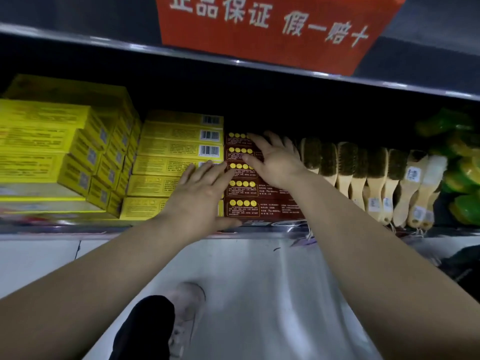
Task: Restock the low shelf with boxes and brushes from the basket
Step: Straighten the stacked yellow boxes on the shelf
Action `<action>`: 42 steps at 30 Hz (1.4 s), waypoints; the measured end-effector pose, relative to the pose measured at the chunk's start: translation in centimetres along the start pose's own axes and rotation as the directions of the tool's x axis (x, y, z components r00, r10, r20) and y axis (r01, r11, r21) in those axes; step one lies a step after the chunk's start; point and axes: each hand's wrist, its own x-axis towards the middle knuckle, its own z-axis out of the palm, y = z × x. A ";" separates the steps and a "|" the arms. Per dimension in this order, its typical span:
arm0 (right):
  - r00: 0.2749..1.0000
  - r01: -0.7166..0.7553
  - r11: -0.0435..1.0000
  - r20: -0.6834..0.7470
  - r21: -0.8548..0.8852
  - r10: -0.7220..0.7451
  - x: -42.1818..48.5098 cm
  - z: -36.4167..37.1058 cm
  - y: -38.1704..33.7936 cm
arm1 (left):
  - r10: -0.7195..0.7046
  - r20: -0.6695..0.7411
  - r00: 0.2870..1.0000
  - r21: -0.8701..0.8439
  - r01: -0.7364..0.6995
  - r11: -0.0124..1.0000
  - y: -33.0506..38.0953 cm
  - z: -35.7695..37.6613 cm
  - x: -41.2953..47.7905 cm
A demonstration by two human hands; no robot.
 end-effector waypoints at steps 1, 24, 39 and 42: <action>1.000 0.003 1.000 0.009 -0.010 -0.003 -0.1 -0.1 0.0 | 0.009 0.010 1.000 -0.006 -0.009 1.000 0.0 -0.2 -0.2; 0.953 0.259 0.960 0.187 -0.103 -0.237 1.8 0.7 -10.6 | -0.079 0.008 0.997 -0.020 0.079 0.997 -4.1 -1.2 -5.0; 0.952 0.076 0.444 0.067 0.893 -0.298 -10.4 -2.5 -20.1 | -0.441 -0.607 0.661 -0.666 -0.122 0.736 -8.7 -13.5 -18.9; 0.958 0.078 0.502 0.076 0.861 -0.278 -10.5 -3.2 -21.3 | -0.647 -0.447 0.618 -0.805 0.039 0.592 -11.9 -13.4 -18.3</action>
